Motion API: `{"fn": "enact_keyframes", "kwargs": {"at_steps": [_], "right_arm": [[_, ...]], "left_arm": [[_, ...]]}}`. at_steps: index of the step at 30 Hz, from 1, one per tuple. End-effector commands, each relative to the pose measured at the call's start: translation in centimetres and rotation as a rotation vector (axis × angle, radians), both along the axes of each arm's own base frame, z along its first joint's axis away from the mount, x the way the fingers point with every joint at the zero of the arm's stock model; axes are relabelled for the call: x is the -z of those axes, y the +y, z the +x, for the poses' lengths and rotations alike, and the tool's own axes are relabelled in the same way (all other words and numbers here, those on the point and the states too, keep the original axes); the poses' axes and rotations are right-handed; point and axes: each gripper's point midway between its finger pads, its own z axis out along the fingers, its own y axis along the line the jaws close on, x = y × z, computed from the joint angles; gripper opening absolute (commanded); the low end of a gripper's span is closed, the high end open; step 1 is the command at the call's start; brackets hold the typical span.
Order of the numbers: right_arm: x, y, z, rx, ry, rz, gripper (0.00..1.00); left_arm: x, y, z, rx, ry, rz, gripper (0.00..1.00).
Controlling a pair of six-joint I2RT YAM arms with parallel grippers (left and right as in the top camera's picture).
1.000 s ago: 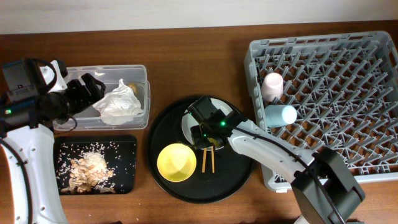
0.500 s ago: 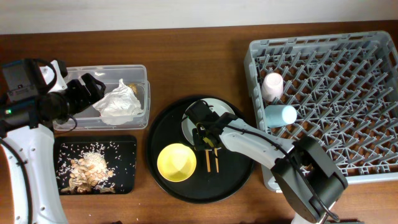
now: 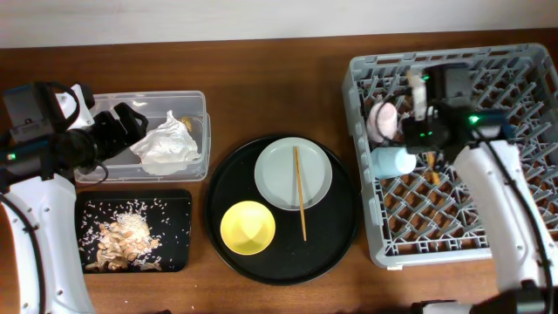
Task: Sort waste into correct bins and load items into the dishwasher rack
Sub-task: 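Grasp one chopstick with the right gripper and place it in the rack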
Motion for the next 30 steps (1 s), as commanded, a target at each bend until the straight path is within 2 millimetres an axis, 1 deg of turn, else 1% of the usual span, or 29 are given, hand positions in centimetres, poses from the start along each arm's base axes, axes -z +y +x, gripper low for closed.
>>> {"fn": "enact_keyframes", "kwargs": {"at_steps": [1,2,3,4,5,6,7,8,9,10,11,13,14,15,16,17,18,19,20,21,23,24,25,27,28,29,30], "right_arm": [[2.5,-4.4,1.8,0.057,0.035,-0.031,0.04],[3.4,-4.9,2.4,0.067,0.040,-0.008,0.04],[5.2,-4.4,2.9,0.001,0.074,0.059,0.04],[6.4,-4.6,3.2,-0.007,0.094,0.087,0.05],[7.2,-4.9,3.5,0.001,0.102,0.092,0.05],[7.7,-4.6,3.8,-0.007,0.104,0.111,0.05],[7.7,-4.1,4.0,-0.022,0.096,0.136,0.05],[7.7,-4.1,4.0,-0.021,0.094,0.136,0.06],[7.7,-4.1,4.0,-0.021,0.094,0.136,0.12],[7.7,-4.1,4.0,-0.021,0.094,0.137,0.43],[7.7,-4.1,4.0,-0.021,0.094,0.137,0.50],[7.7,-4.1,3.9,-0.016,0.097,0.139,0.54],[7.7,-3.9,3.8,0.017,0.100,0.160,0.53],[7.2,-2.3,3.2,0.021,0.113,0.263,0.42],[4.9,-0.9,3.1,-0.009,0.109,0.333,0.35],[2.4,-0.9,2.6,0.014,0.119,0.344,0.24],[0.5,-0.6,1.5,0.114,0.152,0.389,0.09],[-0.1,0.0,-0.7,0.172,0.236,0.426,0.04],[0.6,0.3,-2.7,0.190,0.326,0.432,0.04],[1.1,0.4,-3.2,0.194,0.351,0.434,0.04],[3.6,1.2,-4.5,0.196,0.418,0.465,0.04],[4.4,1.8,-4.7,0.190,0.431,0.499,0.04],[5.6,2.9,-4.6,0.171,0.432,0.547,0.04],[8.5,4.6,-4.5,0.124,0.429,0.566,0.04],[8.9,5.9,-4.1,0.087,0.412,0.602,0.05],[8.6,7.2,-3.8,0.051,0.402,0.640,0.06],[7.8,8.3,-3.3,0.006,0.382,0.664,0.09]], "left_arm": [[0.1,0.3,-0.1,-0.011,0.006,0.007,0.99],[0.1,0.3,-0.1,-0.011,0.006,0.007,0.99],[0.1,0.3,-0.1,-0.011,0.006,0.007,0.99],[0.1,0.3,-0.1,-0.011,0.006,0.007,0.99],[0.1,0.3,-0.1,-0.011,0.006,0.007,0.99],[0.1,0.3,-0.1,-0.011,0.006,0.006,0.99],[0.1,0.3,-0.1,-0.011,0.006,0.006,0.99],[0.1,0.3,-0.1,-0.011,0.006,0.006,0.99],[0.1,0.3,-0.1,-0.011,0.006,0.007,0.99],[0.1,0.3,-0.1,-0.011,0.006,0.006,0.99],[0.1,0.3,-0.1,-0.011,0.006,0.006,0.99],[0.1,0.3,-0.1,-0.011,0.006,0.006,0.99],[0.1,0.3,-0.1,-0.011,0.006,0.007,0.99],[0.1,0.3,0.0,-0.011,0.005,0.006,0.99],[0.1,0.3,0.0,-0.011,0.005,0.006,0.99],[0.1,0.3,-0.1,-0.011,0.006,0.006,0.99],[0.1,0.3,-0.1,-0.011,0.006,0.007,0.99],[0.1,0.3,0.0,-0.011,0.005,0.006,0.99],[0.1,0.3,-0.1,-0.011,0.006,0.007,0.99],[0.1,0.3,-0.1,-0.011,0.006,0.006,0.99],[0.1,0.3,-0.1,-0.011,0.006,0.007,0.99],[0.1,0.3,-0.1,-0.011,0.006,0.007,0.99],[0.1,0.3,-0.1,-0.011,0.006,0.006,0.99],[0.1,0.3,0.0,-0.011,0.005,0.007,0.99],[0.1,0.3,-0.1,-0.011,0.006,0.006,0.99],[0.1,0.3,-0.1,-0.011,0.006,0.007,0.99],[0.1,0.3,-0.1,-0.011,0.006,0.007,0.99]]}}
